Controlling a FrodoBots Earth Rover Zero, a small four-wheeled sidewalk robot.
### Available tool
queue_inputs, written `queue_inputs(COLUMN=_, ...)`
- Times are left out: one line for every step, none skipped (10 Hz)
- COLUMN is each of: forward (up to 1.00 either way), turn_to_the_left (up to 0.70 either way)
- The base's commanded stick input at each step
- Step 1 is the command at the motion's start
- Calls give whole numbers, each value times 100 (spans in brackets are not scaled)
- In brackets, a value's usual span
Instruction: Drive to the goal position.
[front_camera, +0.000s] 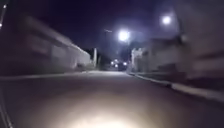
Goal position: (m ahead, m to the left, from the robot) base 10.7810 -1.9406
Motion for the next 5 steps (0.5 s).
queue_inputs(forward=70, turn_to_the_left=-33)
queue_inputs(forward=70, turn_to_the_left=-33)
queue_inputs(forward=70, turn_to_the_left=-33)
queue_inputs(forward=70, turn_to_the_left=-4)
queue_inputs(forward=70, turn_to_the_left=2)
